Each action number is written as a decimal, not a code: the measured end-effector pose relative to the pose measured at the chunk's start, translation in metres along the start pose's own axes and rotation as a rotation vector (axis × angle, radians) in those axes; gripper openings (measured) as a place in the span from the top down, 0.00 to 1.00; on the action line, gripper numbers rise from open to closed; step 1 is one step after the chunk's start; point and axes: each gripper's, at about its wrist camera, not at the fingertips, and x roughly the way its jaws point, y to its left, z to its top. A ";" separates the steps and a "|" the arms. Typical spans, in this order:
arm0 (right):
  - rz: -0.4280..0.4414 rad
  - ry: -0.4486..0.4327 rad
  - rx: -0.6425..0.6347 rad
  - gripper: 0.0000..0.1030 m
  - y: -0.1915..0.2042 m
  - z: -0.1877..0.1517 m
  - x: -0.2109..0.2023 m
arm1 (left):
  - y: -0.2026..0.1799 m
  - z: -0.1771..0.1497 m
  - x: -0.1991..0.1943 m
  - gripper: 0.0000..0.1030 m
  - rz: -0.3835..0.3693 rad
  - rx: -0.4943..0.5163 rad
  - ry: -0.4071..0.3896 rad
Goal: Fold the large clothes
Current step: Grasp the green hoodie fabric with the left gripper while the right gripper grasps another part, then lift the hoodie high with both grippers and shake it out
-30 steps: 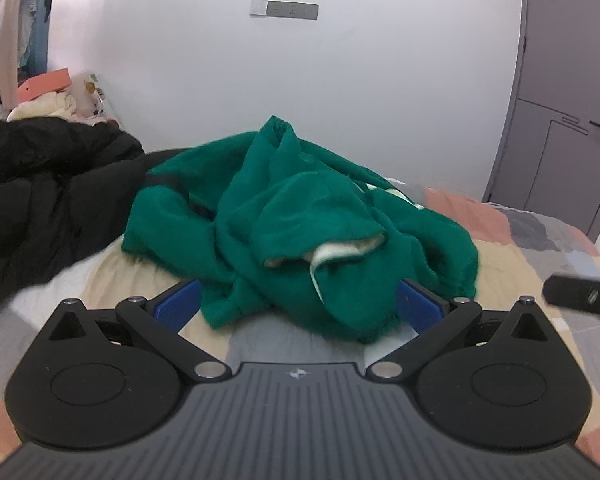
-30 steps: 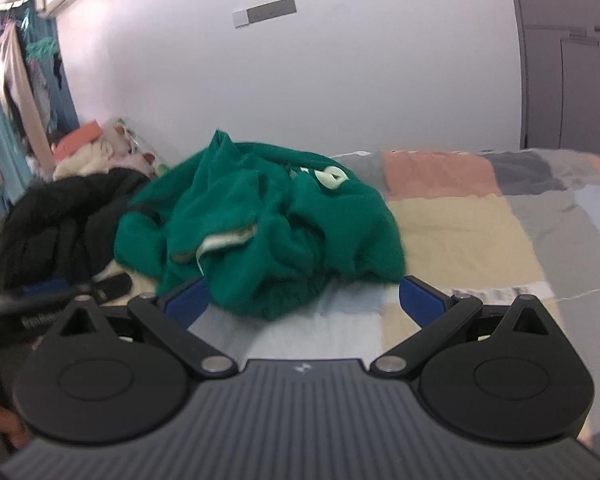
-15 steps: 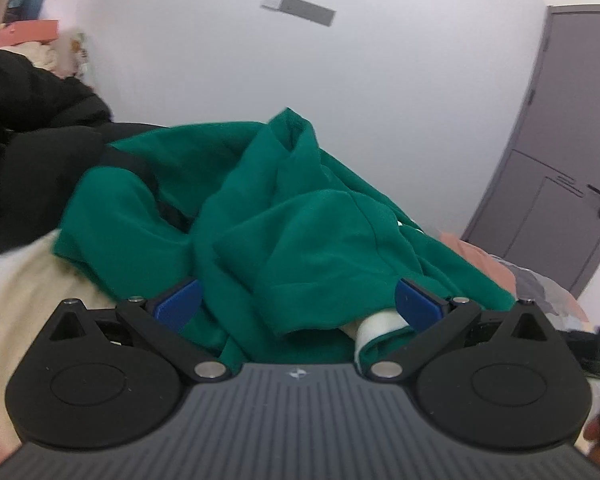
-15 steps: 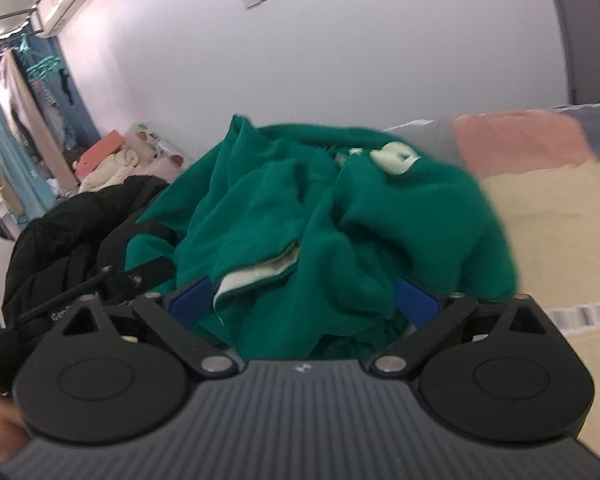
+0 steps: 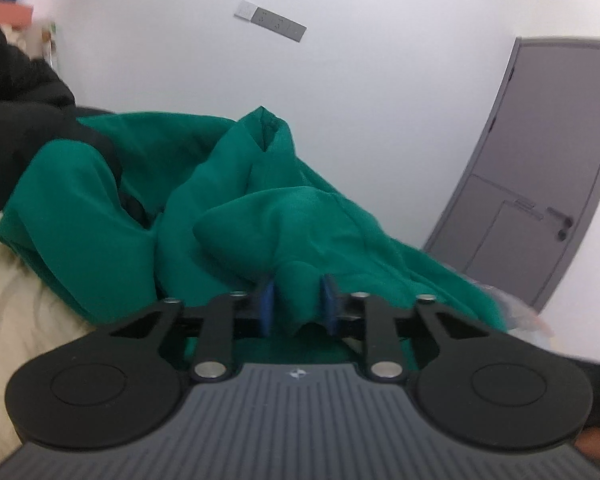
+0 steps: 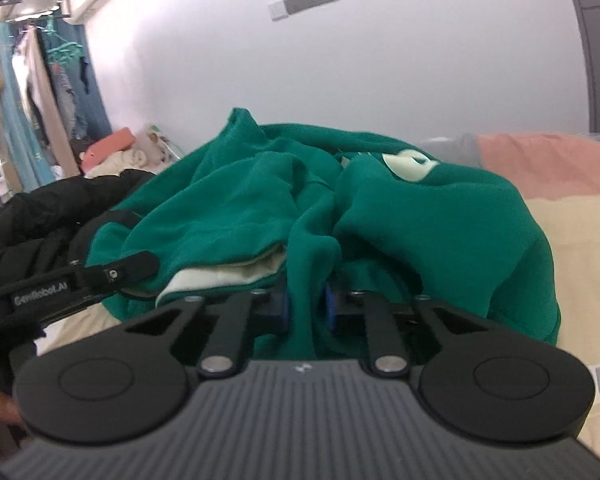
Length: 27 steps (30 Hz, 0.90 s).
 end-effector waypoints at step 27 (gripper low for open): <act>0.012 -0.194 -0.062 0.88 0.010 0.025 -0.178 | -0.118 -0.007 -0.186 0.87 -0.403 -0.057 0.020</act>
